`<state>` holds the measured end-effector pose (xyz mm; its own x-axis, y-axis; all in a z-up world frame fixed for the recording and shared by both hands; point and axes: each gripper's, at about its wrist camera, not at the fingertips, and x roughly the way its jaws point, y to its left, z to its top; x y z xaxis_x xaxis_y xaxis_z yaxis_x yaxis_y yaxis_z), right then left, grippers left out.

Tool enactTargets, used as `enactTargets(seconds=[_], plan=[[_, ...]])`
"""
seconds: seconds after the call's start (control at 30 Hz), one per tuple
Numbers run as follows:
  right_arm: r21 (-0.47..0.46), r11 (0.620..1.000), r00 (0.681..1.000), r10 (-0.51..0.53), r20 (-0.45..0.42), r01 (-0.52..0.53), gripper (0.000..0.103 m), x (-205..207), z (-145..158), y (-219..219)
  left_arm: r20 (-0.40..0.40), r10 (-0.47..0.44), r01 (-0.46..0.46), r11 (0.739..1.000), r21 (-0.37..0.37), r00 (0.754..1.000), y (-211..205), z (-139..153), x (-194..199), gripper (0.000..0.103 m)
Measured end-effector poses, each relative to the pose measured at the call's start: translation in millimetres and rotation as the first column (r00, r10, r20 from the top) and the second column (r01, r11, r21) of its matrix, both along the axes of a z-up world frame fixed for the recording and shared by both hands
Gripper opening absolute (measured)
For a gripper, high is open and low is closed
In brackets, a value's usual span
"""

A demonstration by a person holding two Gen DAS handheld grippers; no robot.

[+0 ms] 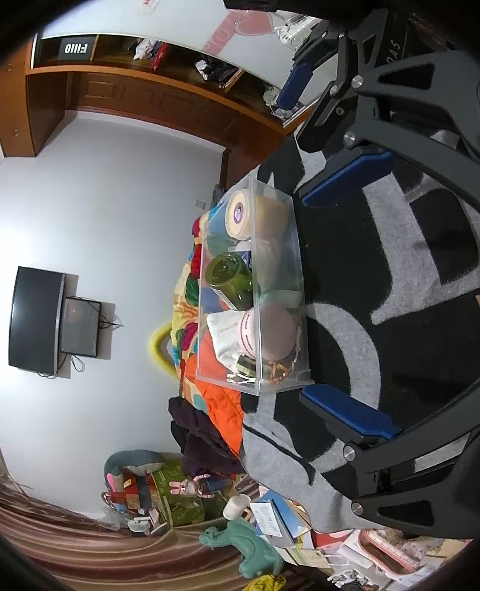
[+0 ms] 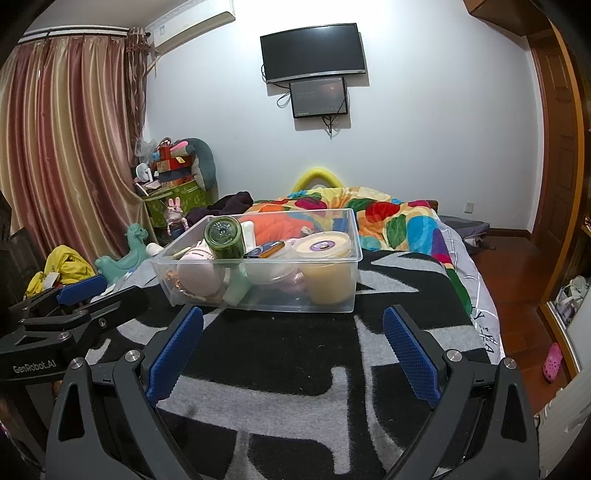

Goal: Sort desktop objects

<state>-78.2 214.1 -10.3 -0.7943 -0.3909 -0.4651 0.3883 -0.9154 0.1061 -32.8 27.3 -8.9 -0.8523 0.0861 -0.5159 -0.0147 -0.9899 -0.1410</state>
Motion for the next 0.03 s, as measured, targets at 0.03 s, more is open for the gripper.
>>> enactTargets(seconds=[0.03], plan=[[-0.002, 1.000, 1.000, 0.000, 0.002, 0.000, 0.098, -0.3, -0.1, 0.3, 0.007, 0.000, 0.000, 1.000, 0.008, 1.000, -0.8, -0.6, -0.9, 0.098]])
